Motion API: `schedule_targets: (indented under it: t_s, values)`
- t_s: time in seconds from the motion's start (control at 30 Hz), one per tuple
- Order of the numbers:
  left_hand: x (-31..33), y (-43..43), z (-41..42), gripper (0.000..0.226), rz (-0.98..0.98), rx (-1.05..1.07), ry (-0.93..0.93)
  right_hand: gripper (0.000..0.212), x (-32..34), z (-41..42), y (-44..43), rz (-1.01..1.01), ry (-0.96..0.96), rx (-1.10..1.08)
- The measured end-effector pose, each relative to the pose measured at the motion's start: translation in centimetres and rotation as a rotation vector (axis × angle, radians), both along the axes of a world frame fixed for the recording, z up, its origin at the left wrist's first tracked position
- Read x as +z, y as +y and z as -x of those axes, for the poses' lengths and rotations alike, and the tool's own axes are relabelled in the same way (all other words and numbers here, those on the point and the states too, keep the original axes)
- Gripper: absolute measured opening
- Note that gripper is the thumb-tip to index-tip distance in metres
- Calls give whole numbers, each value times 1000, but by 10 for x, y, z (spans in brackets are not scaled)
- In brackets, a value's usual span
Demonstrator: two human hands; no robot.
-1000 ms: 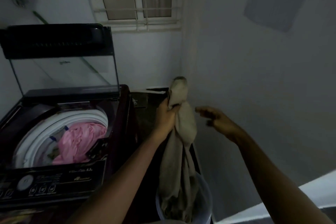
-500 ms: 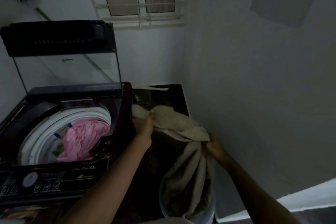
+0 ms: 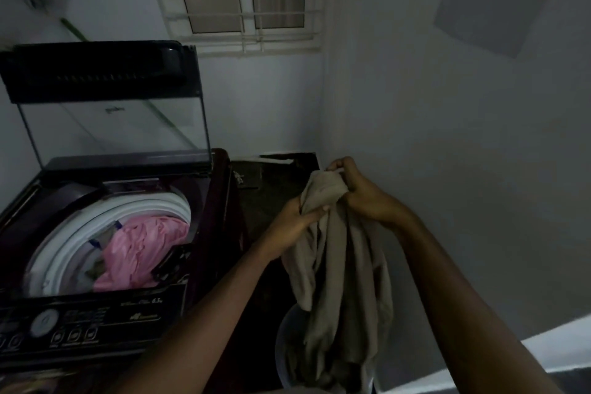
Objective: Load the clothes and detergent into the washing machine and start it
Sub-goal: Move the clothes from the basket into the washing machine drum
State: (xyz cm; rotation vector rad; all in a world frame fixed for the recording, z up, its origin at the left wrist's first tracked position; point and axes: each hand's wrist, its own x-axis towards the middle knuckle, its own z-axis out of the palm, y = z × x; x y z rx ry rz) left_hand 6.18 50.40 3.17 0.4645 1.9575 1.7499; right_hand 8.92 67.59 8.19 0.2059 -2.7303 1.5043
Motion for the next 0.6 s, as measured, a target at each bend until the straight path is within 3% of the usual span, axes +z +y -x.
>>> schedule_targets:
  t_s: [0.13,0.33,0.37,0.5,0.53,0.6]
  values:
    - [44,4,13,40,-108,156,138,65,-3,-11,17,101,-84,32]
    - [99,28,5,25,-358,249,106,95,-64,-33,-4,313,-114,-152]
    - [105,28,6,24,-413,279,62,91,-80,-38,-13,304,-159,-149]
    - [105,12,16,21,-559,351,-78,41,-116,-46,-31,256,-236,-263]
    - [99,4,20,21,-562,373,-89,38,-118,-46,-28,257,-210,-303]
    - [83,-15,32,26,-557,443,-64,56,-112,-47,-15,238,-108,-375]
